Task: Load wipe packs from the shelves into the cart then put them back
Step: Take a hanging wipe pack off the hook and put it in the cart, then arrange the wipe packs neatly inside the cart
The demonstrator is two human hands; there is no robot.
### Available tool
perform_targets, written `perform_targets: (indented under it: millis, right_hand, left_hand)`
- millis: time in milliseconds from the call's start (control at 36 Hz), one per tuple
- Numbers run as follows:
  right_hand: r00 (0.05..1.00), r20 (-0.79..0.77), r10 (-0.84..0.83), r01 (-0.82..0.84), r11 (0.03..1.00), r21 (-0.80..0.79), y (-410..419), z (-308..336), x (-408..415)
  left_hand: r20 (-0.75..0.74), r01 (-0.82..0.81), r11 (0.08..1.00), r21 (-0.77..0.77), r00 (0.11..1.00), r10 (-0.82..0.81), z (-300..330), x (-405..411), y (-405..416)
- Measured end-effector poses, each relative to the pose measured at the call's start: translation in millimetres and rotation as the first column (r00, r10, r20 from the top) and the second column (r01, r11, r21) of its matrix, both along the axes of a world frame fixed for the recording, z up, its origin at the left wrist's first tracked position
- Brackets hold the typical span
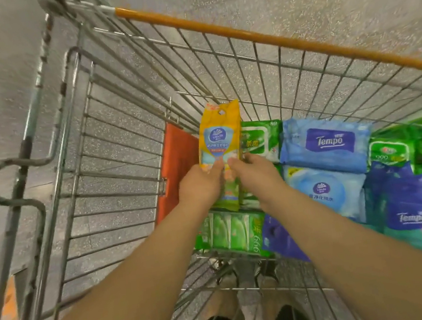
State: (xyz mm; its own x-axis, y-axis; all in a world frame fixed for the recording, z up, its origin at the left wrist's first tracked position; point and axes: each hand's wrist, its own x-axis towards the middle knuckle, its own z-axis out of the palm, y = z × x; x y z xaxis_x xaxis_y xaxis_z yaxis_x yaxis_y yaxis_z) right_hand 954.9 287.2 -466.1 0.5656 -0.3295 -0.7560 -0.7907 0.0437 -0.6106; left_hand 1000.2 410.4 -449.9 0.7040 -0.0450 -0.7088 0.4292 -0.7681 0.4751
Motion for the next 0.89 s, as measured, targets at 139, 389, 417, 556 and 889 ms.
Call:
perform_targets:
  millis: [139,389,417,556,889]
  right_hand:
    - [0.995,-0.037,0.088,-0.091,0.992,-0.084,-12,44,-15]
    - [0.969,0.038,0.246,-0.213,0.898,-0.386,-57,147,-49]
    - [0.963,0.06,0.263,-0.214,0.88,-0.425,-61,160,-53]
    - [0.918,0.183,0.351,-0.209,0.823,-0.529,-73,229,-72]
    - [0.902,0.231,0.365,-0.096,0.692,-0.716,-95,344,-147]
  left_hand:
    - [0.067,0.078,0.992,0.095,0.994,-0.085,48,-23,2]
    - [0.227,0.169,0.983,0.077,0.957,-0.183,179,-61,-11]
    - [0.247,0.183,0.98,0.079,0.949,-0.197,195,-65,-12]
    - [0.374,0.197,0.971,0.138,0.897,-0.235,254,-83,-14]
    - [0.563,0.424,0.895,0.137,0.71,-0.422,349,-98,-26]
